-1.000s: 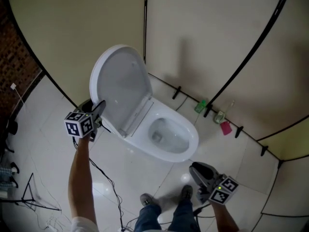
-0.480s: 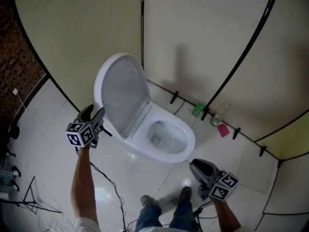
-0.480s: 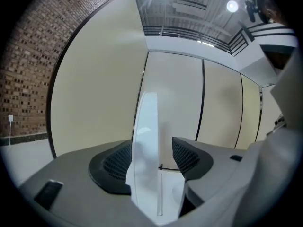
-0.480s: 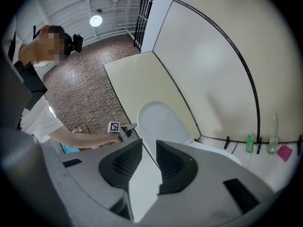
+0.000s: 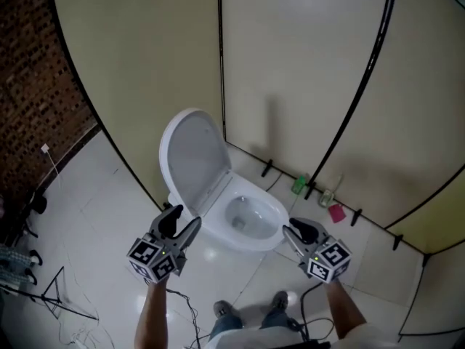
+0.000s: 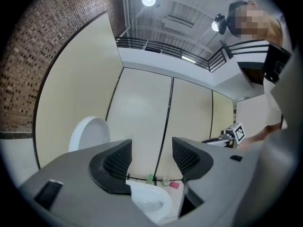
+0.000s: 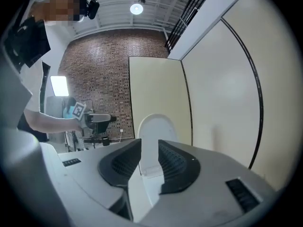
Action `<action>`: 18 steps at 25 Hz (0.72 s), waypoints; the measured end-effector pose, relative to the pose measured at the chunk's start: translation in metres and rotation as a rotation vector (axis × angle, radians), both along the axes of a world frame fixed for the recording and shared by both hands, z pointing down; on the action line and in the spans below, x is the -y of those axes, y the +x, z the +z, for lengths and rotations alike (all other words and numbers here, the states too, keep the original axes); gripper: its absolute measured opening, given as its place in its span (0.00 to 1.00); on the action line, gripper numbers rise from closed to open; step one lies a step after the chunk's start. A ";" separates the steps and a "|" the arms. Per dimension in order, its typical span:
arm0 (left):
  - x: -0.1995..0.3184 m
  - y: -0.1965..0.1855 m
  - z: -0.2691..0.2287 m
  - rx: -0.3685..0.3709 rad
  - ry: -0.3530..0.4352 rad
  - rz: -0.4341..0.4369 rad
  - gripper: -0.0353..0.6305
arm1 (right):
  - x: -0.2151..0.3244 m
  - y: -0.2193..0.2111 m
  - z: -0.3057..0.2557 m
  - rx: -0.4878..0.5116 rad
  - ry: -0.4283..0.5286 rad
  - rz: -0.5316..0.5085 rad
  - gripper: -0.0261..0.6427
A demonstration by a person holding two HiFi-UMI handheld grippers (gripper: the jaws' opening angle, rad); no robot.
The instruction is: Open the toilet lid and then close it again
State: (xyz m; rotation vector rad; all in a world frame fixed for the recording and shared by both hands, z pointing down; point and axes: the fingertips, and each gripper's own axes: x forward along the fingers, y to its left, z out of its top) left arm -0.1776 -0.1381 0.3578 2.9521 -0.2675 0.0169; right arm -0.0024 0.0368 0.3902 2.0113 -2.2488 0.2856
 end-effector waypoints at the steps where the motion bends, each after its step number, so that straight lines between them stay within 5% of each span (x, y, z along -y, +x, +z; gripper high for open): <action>1: -0.019 0.001 -0.003 -0.012 -0.012 0.014 0.45 | 0.000 0.002 -0.005 -0.012 0.008 0.000 0.20; 11: -0.134 0.023 0.003 -0.026 -0.043 0.105 0.45 | -0.027 -0.016 -0.003 -0.169 0.014 -0.065 0.20; 18: -0.153 0.026 0.005 0.014 0.001 0.110 0.44 | -0.051 -0.031 0.011 -0.142 -0.009 -0.084 0.20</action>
